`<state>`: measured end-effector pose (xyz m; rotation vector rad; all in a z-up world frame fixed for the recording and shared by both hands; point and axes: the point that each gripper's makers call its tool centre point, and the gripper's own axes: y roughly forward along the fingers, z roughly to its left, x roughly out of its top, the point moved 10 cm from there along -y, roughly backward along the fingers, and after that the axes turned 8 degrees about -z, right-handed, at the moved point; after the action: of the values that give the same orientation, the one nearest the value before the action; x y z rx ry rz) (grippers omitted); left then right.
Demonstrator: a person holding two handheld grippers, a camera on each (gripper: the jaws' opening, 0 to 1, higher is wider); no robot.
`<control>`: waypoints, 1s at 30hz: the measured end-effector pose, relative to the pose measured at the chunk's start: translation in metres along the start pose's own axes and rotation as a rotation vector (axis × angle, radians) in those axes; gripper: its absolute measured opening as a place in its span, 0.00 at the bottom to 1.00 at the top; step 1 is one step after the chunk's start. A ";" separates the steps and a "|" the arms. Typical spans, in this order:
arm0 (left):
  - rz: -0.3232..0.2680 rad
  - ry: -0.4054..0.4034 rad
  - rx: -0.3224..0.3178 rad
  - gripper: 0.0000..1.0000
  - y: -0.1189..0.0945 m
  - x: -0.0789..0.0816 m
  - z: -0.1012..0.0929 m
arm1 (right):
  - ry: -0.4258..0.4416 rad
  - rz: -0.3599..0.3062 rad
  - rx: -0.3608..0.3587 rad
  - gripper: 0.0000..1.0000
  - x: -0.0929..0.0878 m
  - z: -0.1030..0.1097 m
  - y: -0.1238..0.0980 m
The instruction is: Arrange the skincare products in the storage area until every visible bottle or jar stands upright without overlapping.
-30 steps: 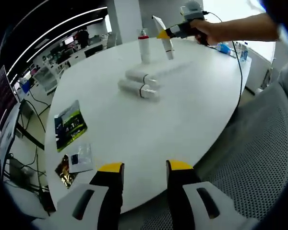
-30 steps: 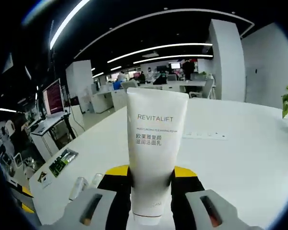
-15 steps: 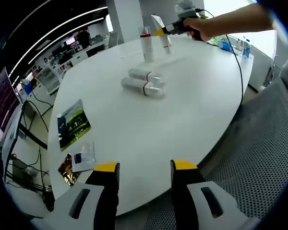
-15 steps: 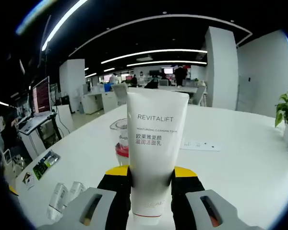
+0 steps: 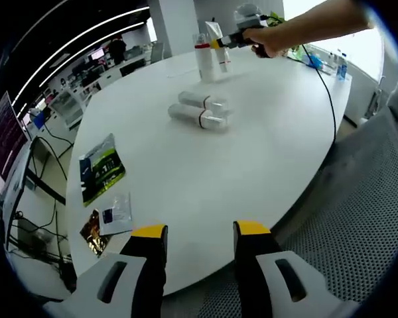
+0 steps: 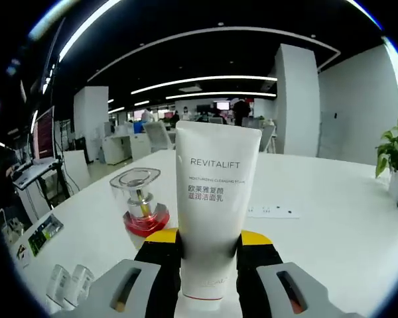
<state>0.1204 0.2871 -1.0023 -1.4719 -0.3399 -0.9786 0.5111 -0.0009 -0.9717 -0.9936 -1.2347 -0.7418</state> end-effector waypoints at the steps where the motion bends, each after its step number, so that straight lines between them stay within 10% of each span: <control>1: 0.000 0.000 0.001 0.36 0.000 0.000 0.000 | -0.016 0.006 -0.003 0.24 -0.002 0.001 0.001; 30: 0.005 0.002 0.000 0.32 0.001 -0.002 0.001 | -0.076 -0.148 -0.029 0.24 -0.018 -0.003 0.008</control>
<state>0.1204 0.2881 -1.0042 -1.4710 -0.3346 -0.9754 0.5155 -0.0013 -0.9905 -0.9692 -1.3777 -0.8458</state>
